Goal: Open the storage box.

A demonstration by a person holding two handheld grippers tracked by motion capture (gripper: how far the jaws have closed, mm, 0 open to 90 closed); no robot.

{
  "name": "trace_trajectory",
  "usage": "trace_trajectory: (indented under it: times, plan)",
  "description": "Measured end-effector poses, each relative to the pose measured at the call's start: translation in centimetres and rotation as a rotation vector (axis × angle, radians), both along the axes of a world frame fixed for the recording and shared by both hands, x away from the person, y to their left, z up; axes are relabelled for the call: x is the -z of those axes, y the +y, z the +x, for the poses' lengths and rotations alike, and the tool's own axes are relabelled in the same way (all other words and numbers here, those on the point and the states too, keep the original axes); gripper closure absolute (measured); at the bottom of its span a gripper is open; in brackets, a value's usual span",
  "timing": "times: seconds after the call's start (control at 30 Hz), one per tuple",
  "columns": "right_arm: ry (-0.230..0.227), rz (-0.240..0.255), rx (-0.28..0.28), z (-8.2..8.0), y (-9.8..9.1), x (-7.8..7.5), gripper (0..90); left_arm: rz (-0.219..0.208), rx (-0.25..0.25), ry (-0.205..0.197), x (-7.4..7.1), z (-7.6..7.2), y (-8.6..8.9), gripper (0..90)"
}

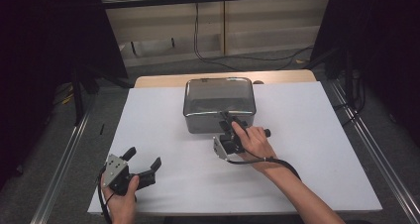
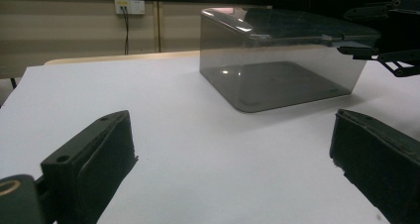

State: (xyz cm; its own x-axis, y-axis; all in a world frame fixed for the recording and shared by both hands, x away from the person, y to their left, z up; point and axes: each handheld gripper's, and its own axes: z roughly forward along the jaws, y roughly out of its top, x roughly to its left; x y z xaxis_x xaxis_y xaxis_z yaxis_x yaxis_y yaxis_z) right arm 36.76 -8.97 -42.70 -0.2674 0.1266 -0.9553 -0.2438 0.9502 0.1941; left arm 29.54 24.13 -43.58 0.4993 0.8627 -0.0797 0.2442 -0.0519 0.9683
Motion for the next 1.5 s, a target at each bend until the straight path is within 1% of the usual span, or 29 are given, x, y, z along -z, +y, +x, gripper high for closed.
trace_trajectory:
  times: [0.03, 0.17, 0.2, 0.3, 0.33, 0.4, 0.47, 0.53, 0.67, 0.83, 0.87, 0.97, 1.07, 1.13, 1.2, 1.23, 1.37, 1.4, 1.47, 1.5]
  plan:
    - [-0.002, -0.013, 0.003, 0.1, 0.1, 0.0, 61.7, 0.001, 0.0, 0.002, 0.0, 0.0, 0.0, 3.4]
    - [-0.004, -0.005, 0.002, 0.2, 0.1, -0.1, 64.4, 0.005, 0.003, 0.0, 0.0, 0.1, 0.0, 3.4]
    - [-0.001, -0.01, 0.002, 0.2, 0.1, -0.1, 66.5, 0.005, 0.004, 0.0, 0.0, 0.0, 0.0, 3.4]
    - [0.004, -0.015, 0.007, 0.2, 0.2, 0.0, 68.6, 0.0, 0.004, 0.006, 0.1, 0.1, -0.1, 3.4]
    - [0.007, -0.018, 0.01, 0.2, 0.2, 0.1, 71.1, 0.0, 0.003, 0.006, 0.1, 0.1, -0.1, 3.4]
    - [0.009, -0.016, 0.014, 0.2, 0.2, 0.1, 72.2, 0.001, 0.001, 0.005, 0.1, 0.1, -0.1, 3.4]
    - [0.012, -0.019, 0.012, 0.3, 0.2, 0.2, 75.8, 0.001, 0.002, 0.005, 0.1, 0.1, -0.1, 3.4]
    - [0.005, -0.024, 0.006, 0.3, 0.3, 0.2, 77.1, -0.004, 0.008, 0.005, 0.1, 0.1, -0.1, 3.3]
    - [0.004, -0.021, 0.006, 0.2, 0.4, 0.2, 78.1, 0.005, 0.03, -0.003, 0.0, 0.3, -0.4, 2.9]
    - [0.005, -0.017, 0.005, 0.2, 0.3, 0.2, 78.4, -0.005, 0.036, 0.009, 0.0, 0.5, -0.5, 4.3]
    - [0.004, -0.014, 0.006, 0.2, 0.3, 0.1, 78.4, 0.002, 0.04, 0.015, 0.0, 0.5, -0.5, 4.4]
    - [0.008, -0.004, 0.005, 0.3, 0.3, 0.0, 78.4, -0.007, 0.047, 0.017, 0.0, 0.5, -0.7, 4.7]
    - [0.004, 0.006, 0.002, 0.3, 0.2, -0.2, 78.5, -0.008, 0.042, 0.005, -0.1, 0.6, -0.6, 5.0]
    - [0.003, 0.007, 0.001, 0.3, 0.2, -0.2, 78.6, -0.02, 0.042, 0.005, -0.1, 0.7, -0.6, 5.0]
    - [0.003, 0.0, -0.004, 0.4, 0.2, -0.3, 78.7, -0.031, 0.059, 0.015, -0.1, 0.9, -0.5, 5.3]
    - [0.007, 0.007, -0.001, 0.3, 0.1, -0.3, 78.7, -0.038, 0.059, 0.018, -0.1, 0.9, -0.6, 6.0]
    - [0.003, 0.007, -0.003, 0.4, 0.2, -0.4, 78.7, -0.048, 0.085, 0.015, -0.3, 1.3, -0.7, 5.7]
    - [0.004, 0.01, -0.002, 0.4, 0.1, -0.4, 78.8, -0.052, 0.097, 0.02, -0.3, 1.5, -0.8, 5.4]
    - [-0.003, 0.015, 0.0, 0.3, 0.1, -0.6, 79.1, -0.05, 0.105, 0.02, -0.4, 1.7, -1.1, 5.1]
    - [-0.003, 0.016, -0.006, 0.4, 0.1, -0.8, 79.0, -0.045, 0.117, 0.016, -0.6, 1.9, -1.2, 5.0]
